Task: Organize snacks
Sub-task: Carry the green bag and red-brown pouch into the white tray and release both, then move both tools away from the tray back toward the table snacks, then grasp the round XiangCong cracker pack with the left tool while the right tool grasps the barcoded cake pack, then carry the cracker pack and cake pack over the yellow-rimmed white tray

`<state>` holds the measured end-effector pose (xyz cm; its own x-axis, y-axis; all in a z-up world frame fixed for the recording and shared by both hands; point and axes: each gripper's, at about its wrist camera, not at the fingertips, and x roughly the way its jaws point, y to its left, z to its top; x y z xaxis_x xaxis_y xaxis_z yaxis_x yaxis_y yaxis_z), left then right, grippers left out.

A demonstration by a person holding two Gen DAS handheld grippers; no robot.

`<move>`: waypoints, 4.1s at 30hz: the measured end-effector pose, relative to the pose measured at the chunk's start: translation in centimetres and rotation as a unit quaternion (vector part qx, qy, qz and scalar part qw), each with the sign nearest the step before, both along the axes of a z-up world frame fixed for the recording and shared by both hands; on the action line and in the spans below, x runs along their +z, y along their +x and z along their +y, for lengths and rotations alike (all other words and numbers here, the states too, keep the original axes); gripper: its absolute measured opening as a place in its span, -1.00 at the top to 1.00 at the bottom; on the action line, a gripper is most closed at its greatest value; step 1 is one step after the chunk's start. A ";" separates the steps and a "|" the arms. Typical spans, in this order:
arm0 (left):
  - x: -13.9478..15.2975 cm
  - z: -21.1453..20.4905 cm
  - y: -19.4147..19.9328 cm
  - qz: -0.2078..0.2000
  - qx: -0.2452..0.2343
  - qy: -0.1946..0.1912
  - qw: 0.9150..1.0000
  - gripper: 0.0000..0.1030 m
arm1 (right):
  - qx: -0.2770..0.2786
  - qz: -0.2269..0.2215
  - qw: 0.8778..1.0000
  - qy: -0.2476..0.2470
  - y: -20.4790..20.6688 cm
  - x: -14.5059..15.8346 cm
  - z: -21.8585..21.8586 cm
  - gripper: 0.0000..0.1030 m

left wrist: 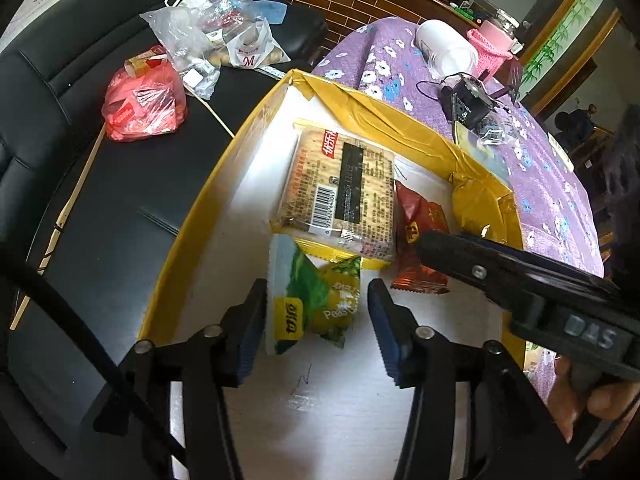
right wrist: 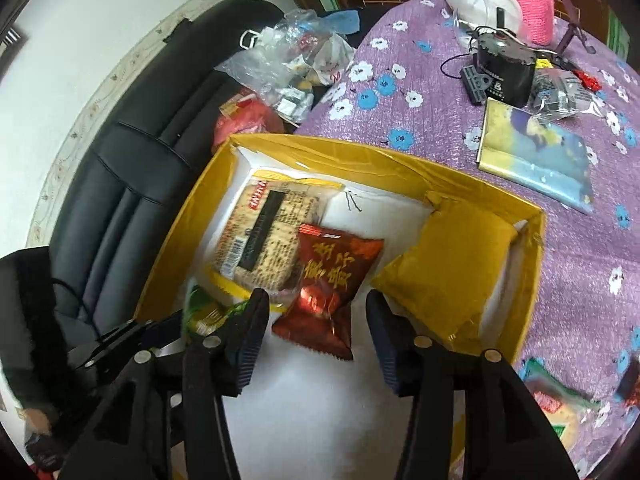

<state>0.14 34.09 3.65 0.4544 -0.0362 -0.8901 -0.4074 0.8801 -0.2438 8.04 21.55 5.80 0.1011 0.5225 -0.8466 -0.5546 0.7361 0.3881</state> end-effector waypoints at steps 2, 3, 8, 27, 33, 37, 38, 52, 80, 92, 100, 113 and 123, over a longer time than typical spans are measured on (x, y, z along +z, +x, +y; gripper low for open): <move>0.2 -0.2 0.0 -0.003 0.001 0.002 1.000 -0.16 | -0.003 -0.001 1.000 0.009 -0.4 0.6 -0.8 -0.04; 0.2 -0.3 -0.1 -0.003 0.001 0.005 1.000 -0.21 | -0.003 -0.002 1.000 0.012 -0.6 0.9 -1.2 -0.07; 0.7 -1.0 -0.2 -0.007 0.007 0.023 1.000 -0.49 | 0.002 -0.023 1.000 0.021 -1.6 2.4 -3.1 -0.32; 3.0 -6.0 -3.1 -0.001 -0.008 0.083 0.996 -0.75 | 0.038 -0.070 0.997 0.007 -5.8 4.2 -10.0 -0.65; 3.0 -8.0 -4.2 -0.002 -0.011 0.066 0.998 -0.85 | 0.023 -0.079 0.997 0.001 -6.8 4.0 -14.3 -0.75; 3.1 -9.5 -4.7 -0.005 -0.019 0.055 0.998 -0.89 | 0.001 -0.076 0.997 -0.009 -7.3 3.3 -17.8 -0.80; 3.1 -9.8 -4.8 -0.006 -0.021 0.054 0.998 -0.89 | -0.009 -0.070 0.997 -0.008 -7.3 3.1 -18.8 -0.80; 4.8 -16.0 -3.1 -0.028 -0.078 0.048 0.995 -0.90 | -0.134 -0.032 0.990 -0.016 -8.3 1.3 -29.9 -0.88; 0.3 -24.8 6.7 0.040 -0.241 0.101 0.964 -0.91 | -0.252 -0.084 0.962 -0.057 -5.5 2.5 -39.7 -0.88; -2.8 -25.8 7.9 0.074 -0.271 0.122 0.952 -0.85 | -0.255 -0.060 0.959 -0.110 -1.2 -0.1 -39.8 -0.88; -2.3 -26.3 6.7 0.058 -0.276 0.102 0.954 -0.50 | -0.245 -0.067 0.956 -0.148 0.3 -1.4 -38.4 -0.81; -2.2 -28.0 3.3 0.059 -0.270 0.102 0.956 -0.50 | -0.200 -0.086 0.957 -0.194 0.5 -2.5 -37.1 -0.11; -2.0 -27.3 2.8 0.046 -0.242 0.078 0.966 -0.49 | -0.216 -0.083 0.961 -0.150 -0.3 -1.6 -37.4 -0.08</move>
